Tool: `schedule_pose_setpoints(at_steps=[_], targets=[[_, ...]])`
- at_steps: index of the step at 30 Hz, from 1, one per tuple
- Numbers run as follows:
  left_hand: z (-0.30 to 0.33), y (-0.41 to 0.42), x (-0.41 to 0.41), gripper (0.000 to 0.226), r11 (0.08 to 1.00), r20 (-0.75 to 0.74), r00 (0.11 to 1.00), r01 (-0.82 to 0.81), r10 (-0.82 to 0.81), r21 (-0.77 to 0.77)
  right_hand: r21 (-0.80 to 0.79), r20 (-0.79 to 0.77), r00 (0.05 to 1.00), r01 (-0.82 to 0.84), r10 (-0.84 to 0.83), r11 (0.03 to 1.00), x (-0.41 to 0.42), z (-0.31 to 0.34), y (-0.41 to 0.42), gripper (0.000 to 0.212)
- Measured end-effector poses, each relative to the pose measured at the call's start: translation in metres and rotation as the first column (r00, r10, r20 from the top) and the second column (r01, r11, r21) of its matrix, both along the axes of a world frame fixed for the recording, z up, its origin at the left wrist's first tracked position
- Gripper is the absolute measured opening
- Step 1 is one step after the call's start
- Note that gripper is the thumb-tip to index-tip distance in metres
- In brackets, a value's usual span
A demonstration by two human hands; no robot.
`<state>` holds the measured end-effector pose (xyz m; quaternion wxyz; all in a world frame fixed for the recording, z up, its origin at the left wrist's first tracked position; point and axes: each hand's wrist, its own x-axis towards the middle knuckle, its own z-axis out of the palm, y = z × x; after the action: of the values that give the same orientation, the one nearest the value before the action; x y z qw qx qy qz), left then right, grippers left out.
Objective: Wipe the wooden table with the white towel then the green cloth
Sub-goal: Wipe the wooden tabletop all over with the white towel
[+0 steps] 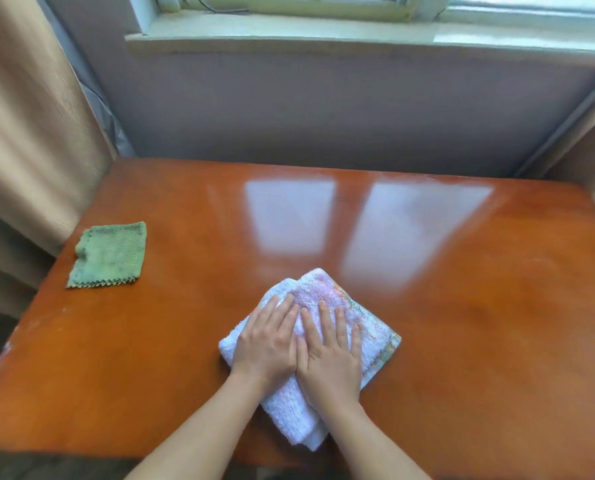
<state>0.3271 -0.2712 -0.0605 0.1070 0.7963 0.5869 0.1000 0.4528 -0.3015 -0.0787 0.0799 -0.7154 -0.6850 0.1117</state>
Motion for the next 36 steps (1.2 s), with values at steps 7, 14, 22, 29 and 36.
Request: schedule_pose_setpoints(at_steps=[7,14,22,29,36], targets=[[0.004,-0.051,0.040,0.050,0.999,-0.013,1.000,0.008,-0.009,-0.043,-0.045,0.008,1.000,0.005,-0.004,0.999,0.039,0.003,-0.054,0.054],[0.000,-0.021,0.038,0.053,1.000,-0.006,1.000,0.014,-0.014,-0.016,-0.002,0.040,0.999,-0.032,0.032,0.999,0.039,-0.004,-0.022,0.058],[-0.008,0.097,0.042,0.055,1.000,0.008,1.000,0.003,-0.003,-0.003,0.089,0.028,1.000,0.002,-0.005,0.996,0.042,-0.011,0.096,0.057],[-0.006,0.211,0.058,0.060,0.999,-0.014,1.000,0.015,-0.014,0.053,-0.037,0.028,0.999,0.043,-0.042,0.998,0.056,0.003,0.207,0.065],[-0.006,0.225,0.060,0.063,0.995,-0.034,0.997,0.067,-0.064,0.078,-0.100,0.008,0.995,0.104,-0.104,0.989,0.052,0.009,0.215,0.054]])
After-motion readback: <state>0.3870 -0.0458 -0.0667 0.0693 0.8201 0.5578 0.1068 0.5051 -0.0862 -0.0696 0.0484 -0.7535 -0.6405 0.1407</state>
